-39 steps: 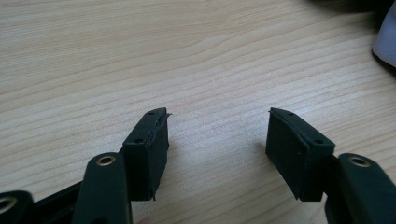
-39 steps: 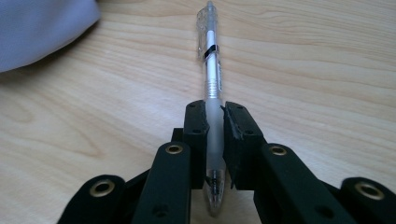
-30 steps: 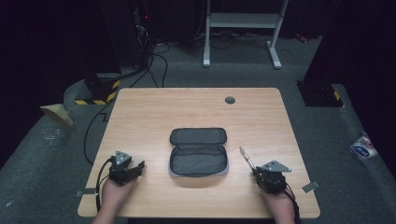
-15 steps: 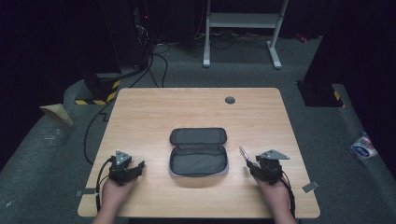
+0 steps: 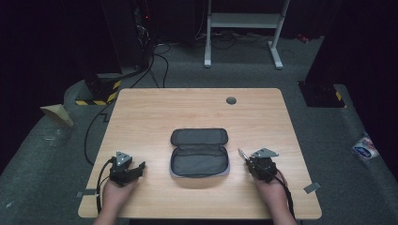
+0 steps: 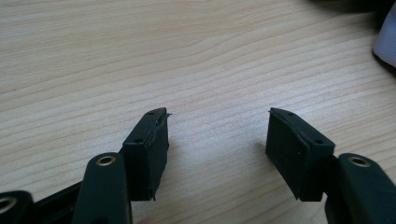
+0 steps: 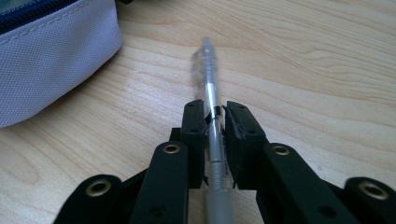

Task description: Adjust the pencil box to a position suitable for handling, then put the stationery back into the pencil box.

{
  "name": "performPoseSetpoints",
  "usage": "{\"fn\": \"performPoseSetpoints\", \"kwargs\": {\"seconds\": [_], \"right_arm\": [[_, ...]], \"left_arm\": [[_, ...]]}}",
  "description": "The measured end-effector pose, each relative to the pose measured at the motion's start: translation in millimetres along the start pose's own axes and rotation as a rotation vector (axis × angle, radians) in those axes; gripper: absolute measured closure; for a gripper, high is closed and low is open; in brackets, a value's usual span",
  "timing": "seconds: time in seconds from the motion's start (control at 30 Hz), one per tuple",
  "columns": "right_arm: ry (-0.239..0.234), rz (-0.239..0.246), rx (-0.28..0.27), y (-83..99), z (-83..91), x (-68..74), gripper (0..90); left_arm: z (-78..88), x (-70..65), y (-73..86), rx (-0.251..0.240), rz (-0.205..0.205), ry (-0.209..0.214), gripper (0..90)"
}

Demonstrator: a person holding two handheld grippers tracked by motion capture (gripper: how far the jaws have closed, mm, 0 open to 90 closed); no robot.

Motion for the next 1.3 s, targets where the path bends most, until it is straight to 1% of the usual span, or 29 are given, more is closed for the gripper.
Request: {"fn": "performPoseSetpoints", "kwargs": {"seconds": [0.1,0.2,0.3,0.33,0.43,0.5,0.7,0.77,0.93,1.03,1.1,1.17,1.3], "right_arm": [[-0.016,-0.032,0.002,0.2,-0.2,-0.9,78.5],[-0.013,-0.021,0.005,-0.2,-0.2,-0.5,78.7],[-0.016,-0.026,0.009,-0.2,0.0,-1.0,79.1],[-0.010,-0.025,0.015,-0.5,0.3,-1.1,79.1],[-0.001,-0.020,-0.016,-3.7,4.1,-0.5,79.1],[-0.008,-0.022,-0.019,-4.5,5.6,-0.5,79.1],[-0.005,-0.017,-0.039,-7.0,8.5,-1.1,79.1],[0.000,-0.024,-0.049,-8.4,10.5,-0.8,79.0],[0.005,-0.014,-0.062,-10.7,13.1,-1.6,79.0],[0.007,-0.024,-0.072,-12.1,15.1,-1.8,79.0],[0.010,-0.020,-0.080,-12.8,16.0,-2.9,79.0],[0.011,-0.029,-0.082,-12.8,17.3,-3.3,79.0],[0.008,-0.031,-0.096,-14.4,20.4,-4.4,79.0]], "left_arm": [[0.0,-0.1,0.1,0.001,0.000,0.002,39.1],[-0.1,-0.4,0.1,0.003,-0.007,0.007,37.5],[-0.2,-0.5,0.1,0.003,-0.007,0.008,37.3],[-0.2,-0.5,0.1,0.003,-0.008,0.008,37.3],[-1.0,-0.8,-0.6,0.001,-0.007,0.008,37.2],[-1.5,-0.7,-1.2,0.001,-0.011,0.009,37.2],[-1.4,-0.9,-1.0,0.002,-0.010,0.008,37.2],[-1.3,-0.9,-1.0,0.002,-0.010,0.009,37.2],[-1.2,-1.1,-0.8,0.005,-0.011,0.011,37.0],[-1.2,-1.1,-0.8,0.005,-0.012,0.011,37.0],[-1.2,-1.1,-0.8,0.005,-0.012,0.011,37.0],[-1.2,-1.1,-0.8,0.005,-0.011,0.011,37.0],[-1.4,-1.3,-0.9,0.005,-0.014,0.014,36.9]]}}
Point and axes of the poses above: each handheld gripper's, and its own axes: z roughly backward along the jaws, y roughly out of its underside, x roughly to its left, the point moved 9 cm from there along -z, roughly forward along the jaws, and after that the axes turned 6 degrees about z, right-handed, at the moved point
